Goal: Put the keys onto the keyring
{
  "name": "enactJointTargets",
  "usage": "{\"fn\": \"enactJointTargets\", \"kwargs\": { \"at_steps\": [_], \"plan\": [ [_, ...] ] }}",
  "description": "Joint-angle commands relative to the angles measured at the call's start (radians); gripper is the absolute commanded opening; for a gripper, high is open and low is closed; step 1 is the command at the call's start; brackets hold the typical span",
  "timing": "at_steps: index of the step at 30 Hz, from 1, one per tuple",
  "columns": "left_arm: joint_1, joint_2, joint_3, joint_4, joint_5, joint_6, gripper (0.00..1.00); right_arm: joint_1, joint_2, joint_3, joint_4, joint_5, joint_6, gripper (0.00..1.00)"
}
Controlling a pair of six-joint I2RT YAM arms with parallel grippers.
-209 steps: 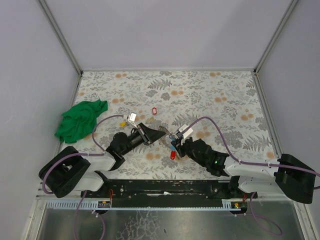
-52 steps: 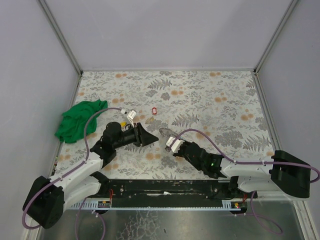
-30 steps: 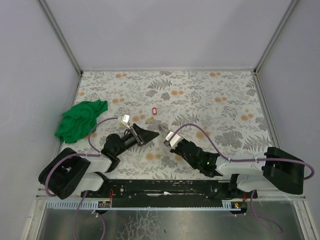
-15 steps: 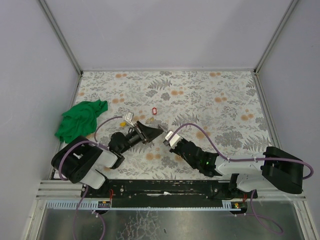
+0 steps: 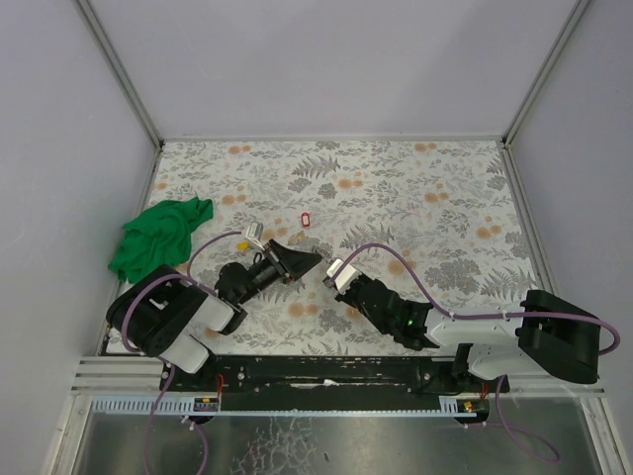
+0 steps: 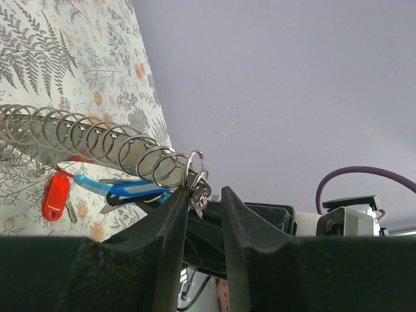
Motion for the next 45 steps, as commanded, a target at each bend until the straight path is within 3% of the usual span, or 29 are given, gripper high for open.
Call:
{"fn": "enactJointTargets", "kwargs": {
  "at_steps": [1,20,25,35,40,45],
  "plan": [
    [-0.006,-0.029,-0.011,0.071,-0.01,0.0,0.26,0.005,-0.004,0.04,0.052,0.0,0.023,0.0],
    [-0.007,-0.086,-0.007,-0.056,-0.004,0.033,0.13,0.004,0.007,0.045,0.052,-0.015,0.029,0.0],
    [-0.006,-0.081,0.014,-0.068,0.01,0.066,0.02,0.004,0.003,0.045,0.041,-0.02,0.027,0.0],
    [-0.007,-0.128,0.008,-0.04,0.034,0.348,0.0,0.005,-0.042,0.051,-0.072,-0.106,0.058,0.03],
    [-0.007,-0.124,-0.002,-0.001,0.065,0.521,0.0,0.004,-0.057,0.092,-0.185,-0.195,0.075,0.14],
    [-0.008,-0.101,-0.022,0.095,0.111,0.654,0.0,0.002,-0.131,0.131,-0.343,-0.294,0.098,0.32]
  ]
}}
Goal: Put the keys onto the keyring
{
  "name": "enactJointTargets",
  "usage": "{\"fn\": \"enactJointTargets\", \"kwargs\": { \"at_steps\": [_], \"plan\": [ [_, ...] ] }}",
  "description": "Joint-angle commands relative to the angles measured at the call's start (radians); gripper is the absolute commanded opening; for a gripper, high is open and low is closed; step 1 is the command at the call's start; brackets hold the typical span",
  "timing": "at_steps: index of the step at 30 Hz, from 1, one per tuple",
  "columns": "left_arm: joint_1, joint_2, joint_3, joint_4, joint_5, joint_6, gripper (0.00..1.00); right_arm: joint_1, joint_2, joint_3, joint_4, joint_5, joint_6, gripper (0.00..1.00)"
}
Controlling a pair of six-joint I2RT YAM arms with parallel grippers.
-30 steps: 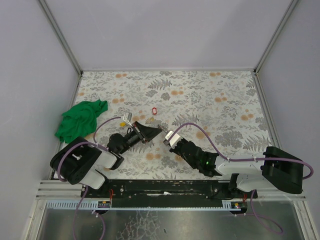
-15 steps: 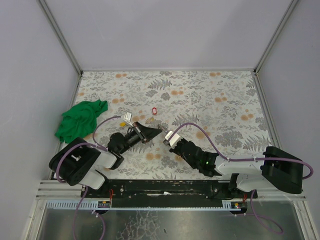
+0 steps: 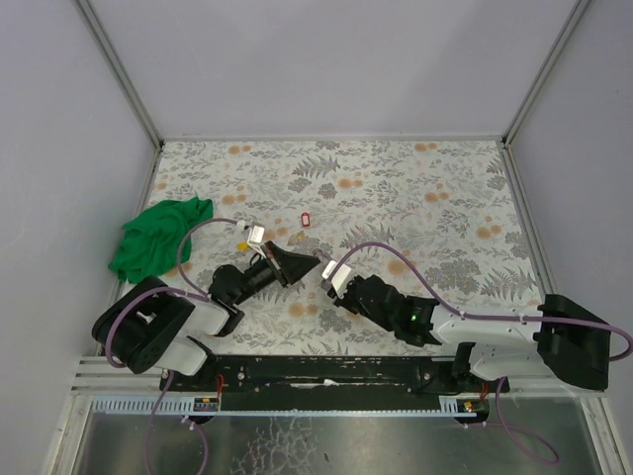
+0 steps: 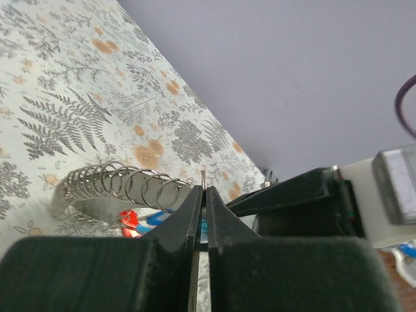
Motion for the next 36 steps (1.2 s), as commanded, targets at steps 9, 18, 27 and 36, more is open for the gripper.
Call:
{"fn": "enactJointTargets", "kwargs": {
  "at_steps": [9,18,27,36],
  "plan": [
    [-0.006,0.034,0.014,0.142,0.115,0.304,0.0,-0.193,-0.242,0.199,-0.434,-0.553,0.024,0.44],
    [-0.006,0.038,0.029,0.144,0.175,0.329,0.0,-0.45,-0.2,0.155,-0.168,-0.938,0.091,0.39],
    [-0.006,0.025,0.035,0.143,0.208,0.341,0.0,-0.565,-0.052,0.128,0.106,-1.214,0.15,0.32],
    [-0.006,0.016,0.036,0.143,0.223,0.343,0.0,-0.58,0.06,0.158,0.133,-1.348,0.113,0.28]
  ]
}}
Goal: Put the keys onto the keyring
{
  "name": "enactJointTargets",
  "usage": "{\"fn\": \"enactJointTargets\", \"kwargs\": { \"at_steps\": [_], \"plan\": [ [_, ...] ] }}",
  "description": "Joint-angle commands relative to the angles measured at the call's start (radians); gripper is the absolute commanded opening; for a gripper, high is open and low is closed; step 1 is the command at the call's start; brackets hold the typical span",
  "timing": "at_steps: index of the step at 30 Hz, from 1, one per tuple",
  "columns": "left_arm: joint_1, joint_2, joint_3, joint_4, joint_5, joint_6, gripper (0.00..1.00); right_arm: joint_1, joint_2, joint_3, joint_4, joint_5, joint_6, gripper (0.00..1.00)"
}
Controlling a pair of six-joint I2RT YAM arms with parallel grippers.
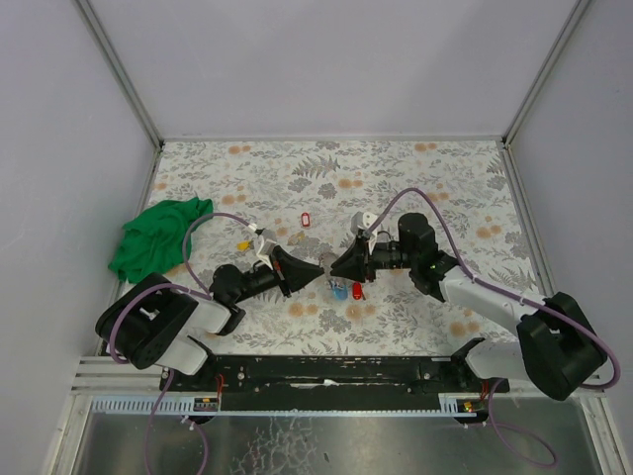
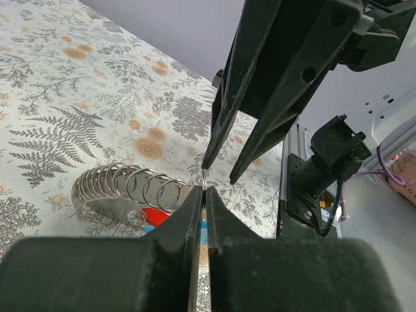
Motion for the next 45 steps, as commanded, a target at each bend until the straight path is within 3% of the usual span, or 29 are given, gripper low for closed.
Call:
{"fn": "enactJointTargets", "kwargs": {
  "at_steps": [1,27,45],
  "plan": [
    [-0.006,-0.016,0.028,0.085,0.02,0.029,0.0,-0.009,0.041,0.038,0.071,-0.11,-0.017,0.27],
    [-0.008,-0.017,0.033,0.085,0.063,0.023,0.0,-0.01,0.156,0.09,0.159,-0.188,0.037,0.09],
    [-0.007,-0.038,0.015,0.084,0.055,0.042,0.0,-0.053,0.089,0.032,0.106,-0.144,0.004,0.19]
  ]
}}
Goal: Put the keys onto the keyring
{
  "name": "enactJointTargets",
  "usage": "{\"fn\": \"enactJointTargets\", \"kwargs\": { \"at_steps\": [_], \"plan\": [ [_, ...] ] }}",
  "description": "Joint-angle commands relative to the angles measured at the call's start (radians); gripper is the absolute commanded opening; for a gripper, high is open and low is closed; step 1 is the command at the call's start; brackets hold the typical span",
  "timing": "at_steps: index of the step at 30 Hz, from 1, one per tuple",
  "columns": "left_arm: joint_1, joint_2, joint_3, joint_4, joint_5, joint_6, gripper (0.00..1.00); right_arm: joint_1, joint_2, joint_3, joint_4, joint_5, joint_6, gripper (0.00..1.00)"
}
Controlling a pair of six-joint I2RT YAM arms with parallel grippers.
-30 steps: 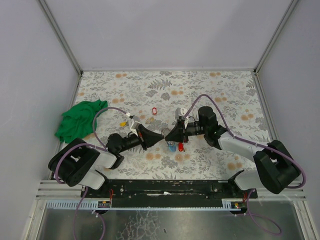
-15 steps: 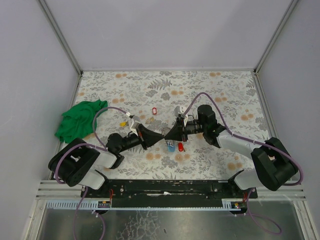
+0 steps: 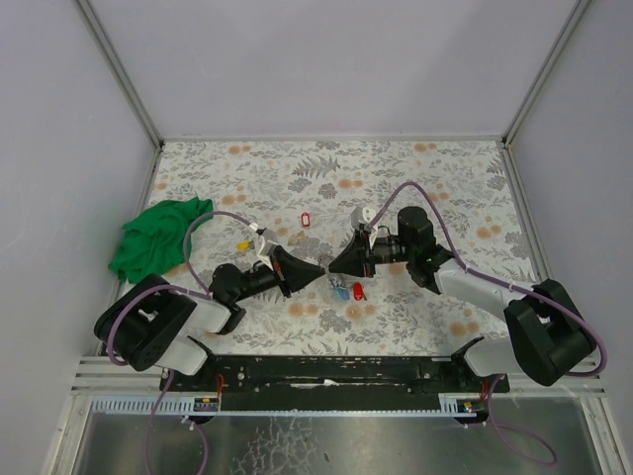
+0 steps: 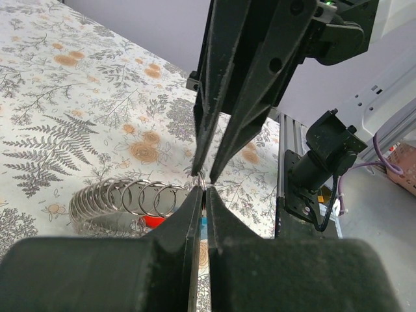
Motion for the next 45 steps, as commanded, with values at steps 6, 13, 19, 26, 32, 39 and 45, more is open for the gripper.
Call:
{"fn": "enactJointTargets", "kwargs": {
  "at_steps": [6,13,19,26,32,39,45],
  "plan": [
    [-0.008,-0.031,0.003,0.087,0.019,0.03,0.0,-0.023,-0.019,-0.006,0.017,0.023,-0.028,0.24],
    [-0.008,-0.029,0.006,0.087,0.021,0.031,0.0,-0.023,0.014,0.006,0.069,-0.065,0.014,0.27],
    [-0.008,-0.034,0.009,0.087,0.027,0.031,0.0,-0.023,0.048,0.011,0.12,-0.091,0.056,0.29],
    [-0.008,-0.031,0.012,0.087,0.037,0.029,0.0,-0.022,0.076,0.017,0.211,-0.116,0.119,0.26],
    [-0.009,-0.028,0.016,0.087,0.043,0.027,0.0,-0.022,0.093,0.021,0.234,-0.133,0.143,0.2],
    [-0.008,-0.029,0.011,0.085,0.042,0.03,0.0,-0.022,0.08,0.041,0.161,-0.124,0.104,0.02],
    [-0.005,-0.043,-0.004,0.036,0.029,0.045,0.19,-0.018,0.017,0.133,-0.222,-0.021,-0.131,0.0]
  ]
}}
